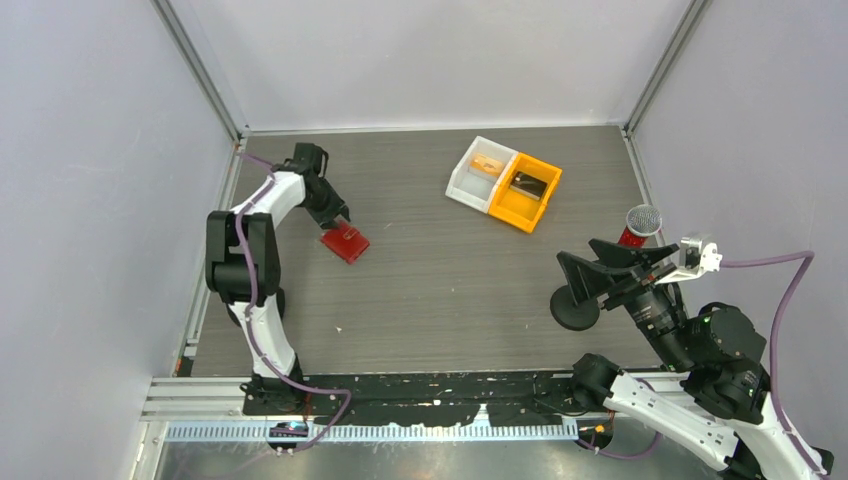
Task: Take the credit cards out of the card holder
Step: Move the card holder to the center of the board.
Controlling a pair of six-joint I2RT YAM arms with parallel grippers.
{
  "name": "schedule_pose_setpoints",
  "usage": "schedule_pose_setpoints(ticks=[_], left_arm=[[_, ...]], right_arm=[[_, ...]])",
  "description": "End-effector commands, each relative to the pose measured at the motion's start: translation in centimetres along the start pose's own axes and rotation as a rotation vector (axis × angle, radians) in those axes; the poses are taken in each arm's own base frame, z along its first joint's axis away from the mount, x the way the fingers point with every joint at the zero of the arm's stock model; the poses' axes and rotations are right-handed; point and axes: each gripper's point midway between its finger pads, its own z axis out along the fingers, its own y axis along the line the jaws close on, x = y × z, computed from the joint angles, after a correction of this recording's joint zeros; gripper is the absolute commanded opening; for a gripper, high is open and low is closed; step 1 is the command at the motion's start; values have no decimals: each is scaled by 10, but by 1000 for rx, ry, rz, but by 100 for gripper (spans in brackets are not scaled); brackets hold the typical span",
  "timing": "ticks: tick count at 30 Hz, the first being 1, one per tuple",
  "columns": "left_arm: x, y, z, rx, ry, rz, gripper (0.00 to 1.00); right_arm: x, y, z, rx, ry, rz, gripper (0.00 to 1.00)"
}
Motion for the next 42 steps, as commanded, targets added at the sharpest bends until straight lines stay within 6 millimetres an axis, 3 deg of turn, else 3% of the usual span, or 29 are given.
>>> schedule_pose_setpoints(ticks=[1,6,11,23,42], left_arm=[[-53,1,-44,-50,-207,5,36],[-69,26,-39,-142,-203,-9,36],[-66,42,-20,-160,-124,-52,35],[-51,28,-14,-82,-27,-173,31],[-36,37,-15,-121,-81,-240,30]], right_arm=[[-7,6,-1,-19,-7,37,94],[-2,8,3,-24,10,30,93],[2,8,6,-15,20,20,93],[-3,8,5,-28,-19,31,94],[-20,-2,-9,-7,-83,7,94]])
